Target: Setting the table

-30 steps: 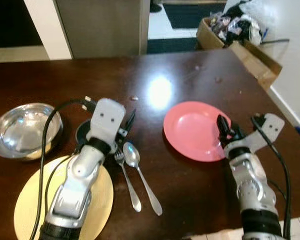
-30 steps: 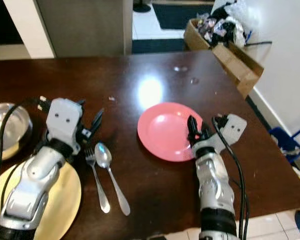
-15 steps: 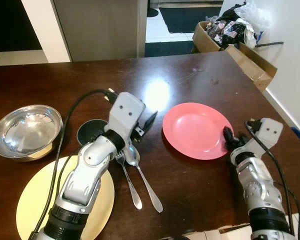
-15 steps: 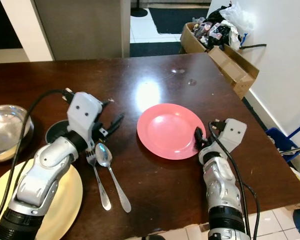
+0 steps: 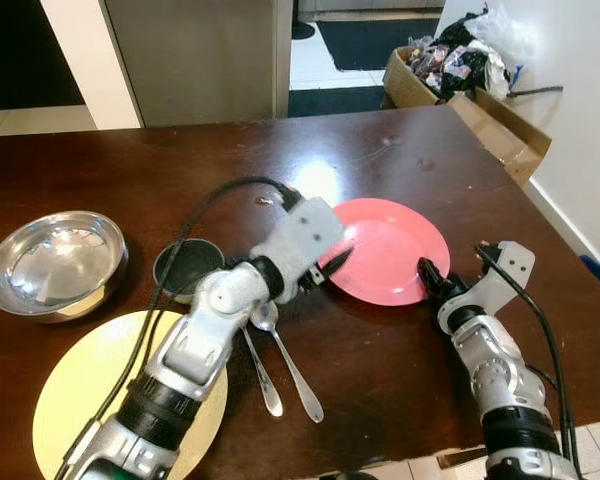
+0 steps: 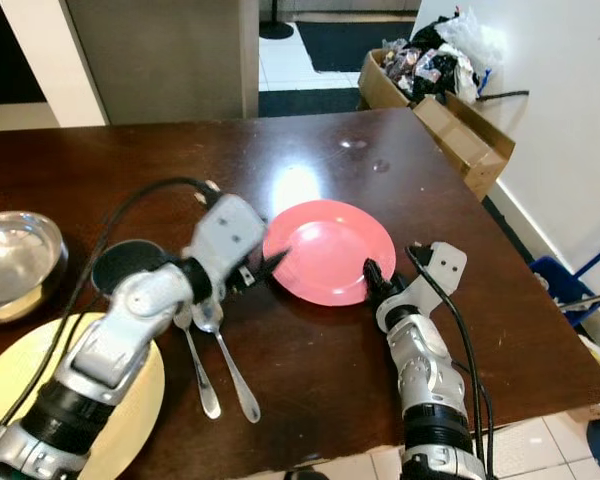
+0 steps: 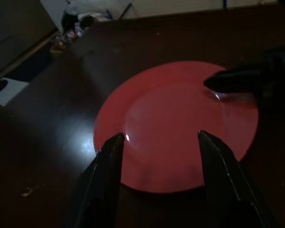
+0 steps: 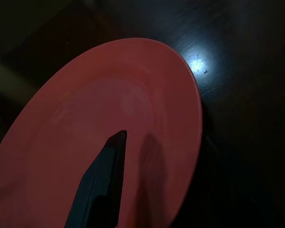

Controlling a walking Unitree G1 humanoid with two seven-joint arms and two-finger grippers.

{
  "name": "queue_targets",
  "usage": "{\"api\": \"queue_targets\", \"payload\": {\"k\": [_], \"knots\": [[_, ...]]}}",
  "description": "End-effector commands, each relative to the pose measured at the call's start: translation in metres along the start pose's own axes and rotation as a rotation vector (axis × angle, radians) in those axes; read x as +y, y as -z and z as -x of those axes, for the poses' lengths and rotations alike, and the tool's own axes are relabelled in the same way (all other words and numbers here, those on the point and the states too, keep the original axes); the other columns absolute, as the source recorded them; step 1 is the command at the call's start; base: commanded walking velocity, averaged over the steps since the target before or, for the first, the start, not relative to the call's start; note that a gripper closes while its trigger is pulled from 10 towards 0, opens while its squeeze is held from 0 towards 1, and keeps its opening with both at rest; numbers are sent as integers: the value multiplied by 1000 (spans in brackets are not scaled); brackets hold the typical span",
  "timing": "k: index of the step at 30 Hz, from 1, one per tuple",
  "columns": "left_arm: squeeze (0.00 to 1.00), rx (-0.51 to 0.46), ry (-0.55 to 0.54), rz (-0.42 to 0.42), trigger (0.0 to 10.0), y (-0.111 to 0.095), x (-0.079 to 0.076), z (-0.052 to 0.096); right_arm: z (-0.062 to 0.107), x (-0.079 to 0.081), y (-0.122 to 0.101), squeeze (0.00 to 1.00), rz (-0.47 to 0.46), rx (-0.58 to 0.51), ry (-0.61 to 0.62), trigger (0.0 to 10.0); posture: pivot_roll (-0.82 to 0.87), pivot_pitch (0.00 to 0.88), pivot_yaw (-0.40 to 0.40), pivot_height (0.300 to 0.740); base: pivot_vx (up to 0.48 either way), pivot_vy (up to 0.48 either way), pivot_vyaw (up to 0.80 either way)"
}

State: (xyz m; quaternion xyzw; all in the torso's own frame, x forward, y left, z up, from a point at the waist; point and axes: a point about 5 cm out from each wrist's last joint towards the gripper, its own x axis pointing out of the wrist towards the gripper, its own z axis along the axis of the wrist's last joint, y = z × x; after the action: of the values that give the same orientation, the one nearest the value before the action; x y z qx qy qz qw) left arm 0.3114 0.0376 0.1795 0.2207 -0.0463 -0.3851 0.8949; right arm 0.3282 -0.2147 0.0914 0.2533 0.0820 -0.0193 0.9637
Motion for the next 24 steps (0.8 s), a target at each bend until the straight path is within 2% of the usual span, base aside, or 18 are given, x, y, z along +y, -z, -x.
{"api": "queue_targets", "payload": {"k": [1,4,5,7,9,12,13,14,15,16,17,18,19,22,23,24], "knots": [[0,5,25,-22,10000,0,-3,-4,3,-4,18,0,-47,77,15,10000,-81,43,54,740,0,0,0],[0,60,22,-19,10000,6,-4,-6,4,-3,14,0,-38,58,13,10000,-81,44,54,740,0,0,0],[0,90,19,7,10000,9,-3,-7,4,-3,12,0,-32,43,12,10000,-81,44,54,740,0,0,0],[0,143,5,54,10000,16,-3,-10,5,-2,7,0,1,16,10,10000,-81,44,54,740,0,0,0],[0,191,5,82,10000,24,-6,-14,6,3,-4,0,88,-45,-7,10000,-90,47,56,740,0,0,0],[0,204,7,93,10000,27,-8,-16,6,7,-10,0,113,-83,-21,10000,-94,48,56,740,0,0,0],[0,159,-1,246,10000,23,-9,-21,8,16,-23,0,155,-146,-52,10000,-96,47,61,740,0,0,0],[0,144,-3,290,10000,22,-9,-22,8,17,-25,0,164,-158,-59,10000,-96,47,61,740,0,0,0],[0,144,-3,290,10000,22,-9,-22,8,17,-25,0,164,-158,-59,10000,-96,47,61,740,0,0,0],[0,49,-71,398,10000,18,0,-18,9,24,-32,0,186,-187,-88,10000,-105,48,69,740,0,0,0],[0,25,-116,440,10000,22,6,-13,10,28,-34,0,195,-196,-105,10000,-105,48,69,740,0,0,0],[0,25,-116,440,10000,22,6,-13,10,28,-34,0,195,-196,-105,10000,-105,48,69,740,0,0,0],[0,26,-171,500,10000,34,11,-2,10,34,-35,0,211,-194,-130,10000,-108,52,69,740,0,0,0],[0,74,-215,541,10000,56,13,9,9,40,-32,0,222,-179,-171,10000,-102,54,62,740,0,0,0],[0,103,-253,504,10000,69,14,13,9,45,-29,0,237,-162,-210,10000,-100,55,54,740,0,0,0],[0,103,-253,504,10000,69,14,13,9,45,-29,0,237,-162,-210,10000,-100,55,54,740,0,0,0]]}}
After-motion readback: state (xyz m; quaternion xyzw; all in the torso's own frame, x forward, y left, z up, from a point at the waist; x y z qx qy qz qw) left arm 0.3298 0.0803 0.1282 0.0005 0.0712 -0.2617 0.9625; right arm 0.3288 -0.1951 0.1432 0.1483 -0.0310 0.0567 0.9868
